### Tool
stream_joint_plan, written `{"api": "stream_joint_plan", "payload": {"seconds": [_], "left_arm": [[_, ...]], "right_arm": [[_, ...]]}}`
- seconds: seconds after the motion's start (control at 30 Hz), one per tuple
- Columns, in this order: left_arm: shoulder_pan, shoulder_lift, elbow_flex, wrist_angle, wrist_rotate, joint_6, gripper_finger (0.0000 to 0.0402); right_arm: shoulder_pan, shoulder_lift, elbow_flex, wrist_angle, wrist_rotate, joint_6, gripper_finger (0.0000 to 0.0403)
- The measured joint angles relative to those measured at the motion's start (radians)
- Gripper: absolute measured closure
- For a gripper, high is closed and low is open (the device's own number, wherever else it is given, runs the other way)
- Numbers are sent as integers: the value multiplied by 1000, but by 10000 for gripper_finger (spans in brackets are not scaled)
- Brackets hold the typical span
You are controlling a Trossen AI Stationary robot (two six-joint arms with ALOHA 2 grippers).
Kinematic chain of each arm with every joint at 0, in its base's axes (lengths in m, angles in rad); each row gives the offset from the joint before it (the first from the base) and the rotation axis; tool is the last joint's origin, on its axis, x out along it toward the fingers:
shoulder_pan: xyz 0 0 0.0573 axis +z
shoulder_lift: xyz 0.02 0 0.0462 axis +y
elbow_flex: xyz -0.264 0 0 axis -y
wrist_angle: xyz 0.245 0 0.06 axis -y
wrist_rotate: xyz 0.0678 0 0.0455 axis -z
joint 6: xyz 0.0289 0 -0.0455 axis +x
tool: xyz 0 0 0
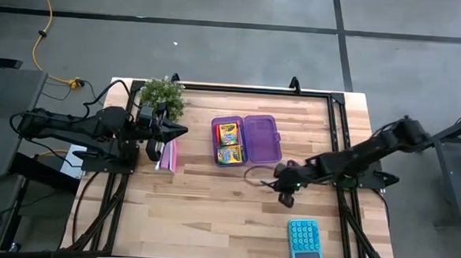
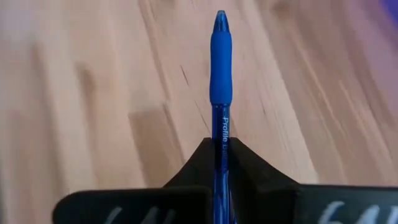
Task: Pick & place school supplies into a supply box
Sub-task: Put the blue pen into the purple supply box
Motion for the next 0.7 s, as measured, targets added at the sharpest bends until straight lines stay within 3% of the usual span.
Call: {"api": "stream_joint_plan", "payload": {"seconds": [0.17,0.27,0.33,0.47,0.7], "left_arm": [[0,0,0,-5,-35,0,401],[0,0,0,-15,-65,0,401],[0,2,0,-18,-82,-1,401],[0,30,-1,11,-94,-30,401],[0,142,0,160,-39,-38,401]], "right_arm": [[-4,-148,-190,409,164,108,402],[-39,-165,-253,648,298,78,402],[-79,-161,-258,754,332,12,402],[-173,-134,-199,879,310,-159,402],[-306,-110,13,907,113,-390,402]]}}
